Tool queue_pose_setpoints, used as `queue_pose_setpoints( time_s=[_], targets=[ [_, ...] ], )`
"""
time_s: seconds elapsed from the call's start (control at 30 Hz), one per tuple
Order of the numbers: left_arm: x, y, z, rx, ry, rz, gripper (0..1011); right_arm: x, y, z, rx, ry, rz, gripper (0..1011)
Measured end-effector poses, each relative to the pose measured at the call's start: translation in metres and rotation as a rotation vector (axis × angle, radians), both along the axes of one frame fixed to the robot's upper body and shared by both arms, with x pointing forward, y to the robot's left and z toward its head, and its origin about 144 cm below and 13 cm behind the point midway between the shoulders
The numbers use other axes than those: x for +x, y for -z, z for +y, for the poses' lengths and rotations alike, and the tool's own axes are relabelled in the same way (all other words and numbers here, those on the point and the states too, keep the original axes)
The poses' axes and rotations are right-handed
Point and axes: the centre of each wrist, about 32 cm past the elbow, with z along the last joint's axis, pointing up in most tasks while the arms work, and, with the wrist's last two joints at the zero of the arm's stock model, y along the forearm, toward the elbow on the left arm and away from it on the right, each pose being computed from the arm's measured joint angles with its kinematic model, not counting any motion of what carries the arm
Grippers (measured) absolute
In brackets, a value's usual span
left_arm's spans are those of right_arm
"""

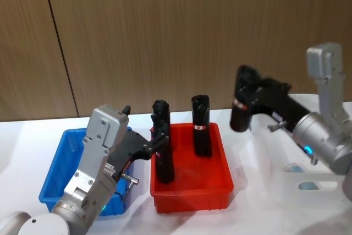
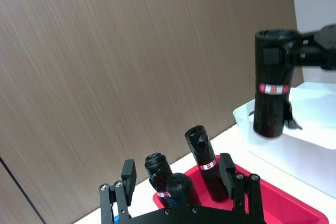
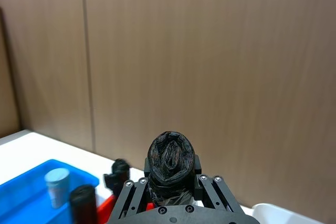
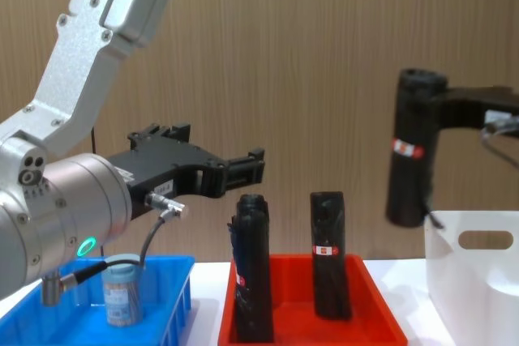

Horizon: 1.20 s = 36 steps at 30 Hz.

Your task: Pick the cotton swabs from the blue box and place them into the white box.

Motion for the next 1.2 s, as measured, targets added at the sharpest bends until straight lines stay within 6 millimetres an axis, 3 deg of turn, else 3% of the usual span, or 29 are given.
queue_pose_setpoints(
  time_s=[0.47,1.2],
  targets=[
    [0.000,0.000,0.000,0.000,0.000,0.000,1004,0.017,-0.005,-0.033,-0.043,0.126,-0.010,364],
    [0.000,0.000,0.000,0.000,0.000,0.000,1004,0.052,0.040,-0.075,-0.065,0.274,0.138,364]
  ],
)
